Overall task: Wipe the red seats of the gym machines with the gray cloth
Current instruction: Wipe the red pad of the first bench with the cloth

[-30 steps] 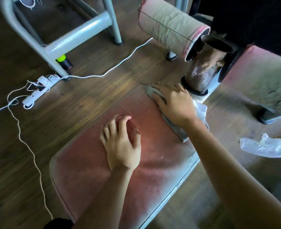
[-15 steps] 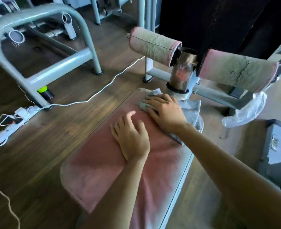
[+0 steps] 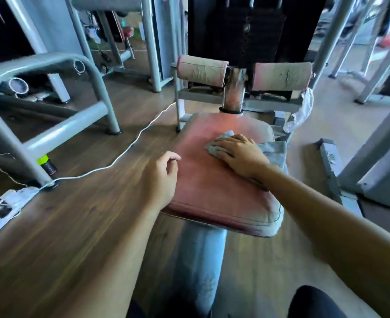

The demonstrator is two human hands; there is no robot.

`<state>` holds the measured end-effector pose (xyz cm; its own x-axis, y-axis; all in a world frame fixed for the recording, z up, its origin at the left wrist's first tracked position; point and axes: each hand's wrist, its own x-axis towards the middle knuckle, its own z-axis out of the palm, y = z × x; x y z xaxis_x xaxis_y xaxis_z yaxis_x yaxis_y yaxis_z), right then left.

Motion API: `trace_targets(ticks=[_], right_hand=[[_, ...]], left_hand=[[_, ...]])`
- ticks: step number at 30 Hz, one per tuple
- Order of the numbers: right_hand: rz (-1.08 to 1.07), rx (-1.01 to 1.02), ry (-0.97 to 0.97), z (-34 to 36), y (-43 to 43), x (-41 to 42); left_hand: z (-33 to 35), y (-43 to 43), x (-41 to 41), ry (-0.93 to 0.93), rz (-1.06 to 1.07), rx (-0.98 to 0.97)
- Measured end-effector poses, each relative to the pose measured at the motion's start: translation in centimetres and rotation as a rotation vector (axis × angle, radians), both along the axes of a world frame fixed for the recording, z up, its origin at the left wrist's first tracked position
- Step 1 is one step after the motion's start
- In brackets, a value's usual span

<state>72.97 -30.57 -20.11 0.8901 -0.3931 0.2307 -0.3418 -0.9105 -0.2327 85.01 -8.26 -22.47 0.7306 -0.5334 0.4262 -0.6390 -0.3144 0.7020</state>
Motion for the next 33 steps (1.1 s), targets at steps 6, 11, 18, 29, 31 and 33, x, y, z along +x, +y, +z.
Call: trace_targets(ticks=[6,11,18,29,31,33], right_hand=[[-0.097,-0.006,0.014,0.5,0.8,0.7],[-0.167,0.002,0.031,0.3,3.0,0.0],[-0.191,-0.008,0.047,0.7,10.2,-4.0],[-0.212,0.231,0.107,2.1,9.6,-10.7],[-0.183,0.343,0.13,3.0,9.7,-10.9],[-0.191,0.52,0.054,3.9,8.7,-11.2]], left_hand=[[0.1,-0.1,0.3,-0.025,-0.03,-0.081],[-0.4,-0.1,0.7,-0.041,-0.055,-0.038],[-0.1,0.0,0.9,0.013,-0.083,-0.002],[2.3,-1.7,-2.1,0.18,-0.14,-0.06],[2.6,-2.7,-4.4,0.222,-0.201,-0.132],[2.3,-3.5,-6.5,0.303,-0.276,-0.148]])
